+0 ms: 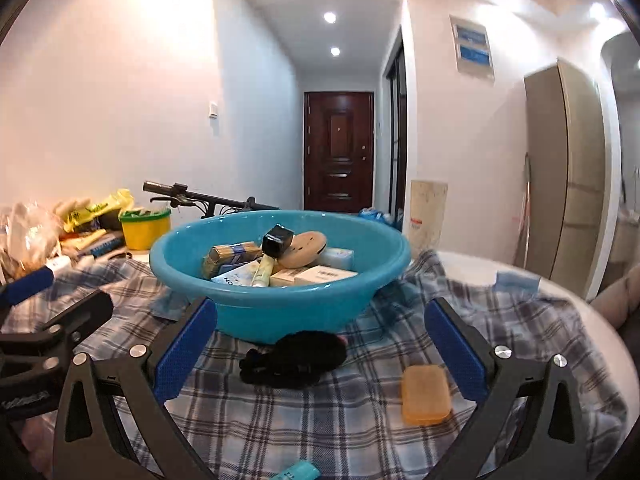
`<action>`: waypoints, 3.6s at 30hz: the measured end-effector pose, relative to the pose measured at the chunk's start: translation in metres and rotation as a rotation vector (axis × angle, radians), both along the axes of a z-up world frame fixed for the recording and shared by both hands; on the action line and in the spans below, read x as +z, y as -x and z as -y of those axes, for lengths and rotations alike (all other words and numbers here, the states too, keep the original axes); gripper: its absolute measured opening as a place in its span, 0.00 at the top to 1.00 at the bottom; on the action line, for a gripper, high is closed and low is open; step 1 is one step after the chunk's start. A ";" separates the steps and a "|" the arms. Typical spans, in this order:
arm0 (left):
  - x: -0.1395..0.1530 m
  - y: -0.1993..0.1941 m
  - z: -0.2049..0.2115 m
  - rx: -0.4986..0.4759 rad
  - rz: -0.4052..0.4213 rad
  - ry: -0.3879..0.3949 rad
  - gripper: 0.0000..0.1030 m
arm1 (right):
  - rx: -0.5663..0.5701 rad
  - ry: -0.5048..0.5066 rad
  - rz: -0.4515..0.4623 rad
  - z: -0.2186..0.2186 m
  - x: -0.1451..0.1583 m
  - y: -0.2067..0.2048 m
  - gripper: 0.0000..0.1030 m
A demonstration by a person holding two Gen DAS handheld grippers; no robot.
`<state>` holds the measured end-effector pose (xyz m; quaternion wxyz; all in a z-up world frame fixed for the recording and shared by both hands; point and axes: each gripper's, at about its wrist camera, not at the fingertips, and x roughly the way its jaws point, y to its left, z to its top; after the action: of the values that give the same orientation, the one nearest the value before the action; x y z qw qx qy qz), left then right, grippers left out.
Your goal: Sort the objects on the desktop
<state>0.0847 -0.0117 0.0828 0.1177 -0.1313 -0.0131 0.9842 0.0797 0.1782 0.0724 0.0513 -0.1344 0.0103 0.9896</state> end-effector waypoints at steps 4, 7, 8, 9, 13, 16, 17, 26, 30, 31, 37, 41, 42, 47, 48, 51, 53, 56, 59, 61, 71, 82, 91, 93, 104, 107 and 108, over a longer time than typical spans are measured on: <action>-0.002 0.004 0.009 -0.013 0.044 -0.039 0.00 | -0.018 0.001 0.000 -0.001 -0.002 0.000 0.00; -0.004 0.006 0.012 -0.001 0.065 -0.056 0.00 | 0.007 -0.007 -0.013 0.000 -0.003 -0.006 0.00; -0.005 0.005 0.012 0.007 0.065 -0.056 0.00 | 0.013 -0.011 -0.018 0.001 -0.003 -0.007 0.00; -0.005 0.005 0.012 0.017 0.061 -0.054 0.00 | 0.016 -0.014 -0.018 0.001 -0.003 -0.008 0.00; -0.004 -0.005 0.007 0.038 0.016 -0.030 0.00 | 0.014 -0.003 -0.034 0.001 -0.003 -0.012 0.00; 0.000 -0.012 0.004 0.024 -0.026 -0.014 0.00 | 0.014 0.013 -0.077 -0.001 0.000 -0.019 0.00; 0.000 -0.013 0.002 0.015 -0.030 -0.009 0.00 | 0.009 0.013 -0.086 -0.002 0.001 -0.021 0.00; -0.006 -0.005 0.009 0.064 0.099 -0.068 0.00 | -0.021 -0.005 -0.041 -0.001 0.010 -0.032 0.00; 0.002 -0.023 0.000 0.158 -0.031 0.015 0.00 | -0.031 -0.061 -0.101 0.008 0.018 -0.048 0.00; 0.004 -0.024 0.000 0.163 -0.047 0.027 0.00 | -0.042 -0.077 -0.111 0.011 0.019 -0.050 0.00; 0.006 -0.028 -0.003 0.084 -0.035 0.031 0.00 | 0.055 -0.002 -0.156 0.006 0.015 -0.062 0.00; 0.006 -0.030 -0.006 0.093 -0.040 0.052 0.00 | 0.060 0.062 -0.190 -0.004 0.016 -0.067 0.00; 0.005 -0.031 -0.007 0.100 -0.047 0.063 0.00 | 0.045 0.065 -0.187 -0.006 0.016 -0.067 0.00; 0.003 -0.034 -0.008 0.042 -0.046 0.035 0.00 | 0.022 0.052 -0.159 -0.011 0.014 -0.062 0.00; 0.003 -0.033 -0.007 0.023 -0.034 0.020 0.00 | 0.027 0.055 -0.147 -0.012 0.013 -0.061 0.00; 0.001 -0.028 -0.006 0.007 0.020 -0.006 0.00 | 0.052 0.037 -0.116 -0.011 0.011 -0.060 0.00; 0.002 -0.028 -0.007 0.014 0.027 0.000 0.00 | 0.046 -0.003 -0.115 -0.007 0.013 -0.062 0.00; 0.005 -0.030 -0.007 0.021 0.023 0.015 0.00 | 0.034 -0.040 -0.132 -0.004 0.017 -0.070 0.00; 0.010 -0.034 -0.007 -0.005 0.026 0.014 0.00 | 0.041 -0.027 -0.131 -0.004 0.022 -0.077 0.00; 0.013 -0.039 -0.009 -0.001 0.019 0.036 0.00 | 0.044 -0.026 -0.122 -0.004 0.023 -0.079 0.00; 0.012 -0.041 -0.013 0.005 0.044 0.088 0.00 | 0.032 -0.032 -0.062 -0.008 0.025 -0.081 0.00; 0.010 -0.049 -0.024 -0.092 0.082 0.094 0.00 | 0.027 0.036 0.044 -0.029 0.015 -0.086 0.00; -0.009 -0.041 -0.064 -0.268 0.190 0.128 0.39 | 0.028 0.086 0.104 -0.050 0.003 -0.093 0.37; -0.016 -0.033 -0.074 -0.346 0.266 0.117 0.66 | 0.052 0.103 0.125 -0.054 0.000 -0.092 0.67; -0.047 -0.015 -0.117 -0.529 0.469 0.143 0.76 | 0.054 0.127 0.214 -0.063 -0.018 -0.086 0.73; -0.053 -0.007 -0.123 -0.531 0.511 0.156 0.76 | 0.042 0.141 0.212 -0.069 -0.018 -0.086 0.73; -0.057 -0.005 -0.126 -0.534 0.532 0.174 0.76 | 0.039 0.146 0.212 -0.070 -0.019 -0.086 0.73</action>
<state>0.0892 0.1147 0.0262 0.3509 -0.3904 0.0750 0.8479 0.1657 0.2484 0.0534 0.0229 -0.2419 0.0741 0.9672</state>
